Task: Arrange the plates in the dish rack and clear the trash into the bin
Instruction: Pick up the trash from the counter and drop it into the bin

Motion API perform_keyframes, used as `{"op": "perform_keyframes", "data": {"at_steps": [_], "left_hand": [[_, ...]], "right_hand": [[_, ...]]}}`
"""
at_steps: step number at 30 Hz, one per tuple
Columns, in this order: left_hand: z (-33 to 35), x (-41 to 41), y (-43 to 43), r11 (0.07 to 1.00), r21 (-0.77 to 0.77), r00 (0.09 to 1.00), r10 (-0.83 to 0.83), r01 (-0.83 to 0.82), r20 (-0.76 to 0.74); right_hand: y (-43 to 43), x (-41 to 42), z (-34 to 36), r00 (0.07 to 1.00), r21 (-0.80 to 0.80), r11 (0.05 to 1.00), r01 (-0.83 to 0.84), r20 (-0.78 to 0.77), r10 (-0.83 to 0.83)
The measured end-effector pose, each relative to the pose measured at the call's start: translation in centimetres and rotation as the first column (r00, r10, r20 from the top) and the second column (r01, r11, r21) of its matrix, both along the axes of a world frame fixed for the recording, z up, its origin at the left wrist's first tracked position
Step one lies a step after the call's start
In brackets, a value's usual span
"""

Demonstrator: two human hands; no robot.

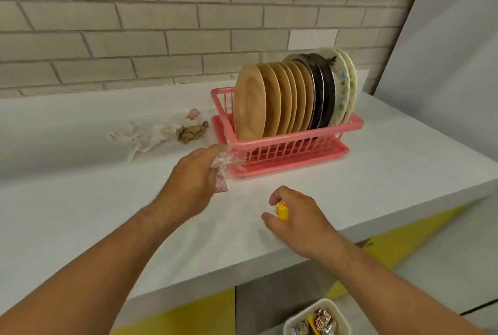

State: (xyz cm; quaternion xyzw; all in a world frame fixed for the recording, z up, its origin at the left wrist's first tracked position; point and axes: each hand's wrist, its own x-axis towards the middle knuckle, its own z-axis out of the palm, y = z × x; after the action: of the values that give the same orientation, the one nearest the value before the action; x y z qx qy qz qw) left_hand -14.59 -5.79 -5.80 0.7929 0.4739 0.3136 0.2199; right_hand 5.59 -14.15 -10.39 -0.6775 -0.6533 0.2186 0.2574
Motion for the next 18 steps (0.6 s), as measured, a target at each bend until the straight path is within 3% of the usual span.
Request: {"op": "perform_keyframes", "data": {"at_steps": [2,5,9,14,18], "left_hand": [[0.0,1.4,-1.6,0.996,-0.063,0.994,-0.052,0.058,0.092],[0.0,3.4,-3.6,0.989,-0.065,0.991,-0.127,0.129,0.037],[-0.9,4.5,-4.0,0.995,-0.041,0.995,-0.094,0.094,-0.013],[-2.3,4.1,-3.7,0.957,-0.129,0.966,-0.257,0.259,0.037],[-2.7,4.2,-5.3,0.951,-0.165,0.958,-0.233,0.260,0.165]], "right_hand": [[-1.4,1.0,0.0,0.999,-0.037,0.999,-0.023,-0.025,0.022],[-2.8,2.0,0.1,0.995,-0.091,0.996,-0.011,-0.095,0.002],[-3.8,2.3,0.4,0.991,-0.153,0.988,0.016,-0.132,-0.036],[-4.7,2.5,0.0,0.982,-0.217,0.975,0.038,-0.174,-0.077],[-6.4,2.6,-0.7,0.982,-0.259,0.964,0.059,-0.157,-0.102]]}}
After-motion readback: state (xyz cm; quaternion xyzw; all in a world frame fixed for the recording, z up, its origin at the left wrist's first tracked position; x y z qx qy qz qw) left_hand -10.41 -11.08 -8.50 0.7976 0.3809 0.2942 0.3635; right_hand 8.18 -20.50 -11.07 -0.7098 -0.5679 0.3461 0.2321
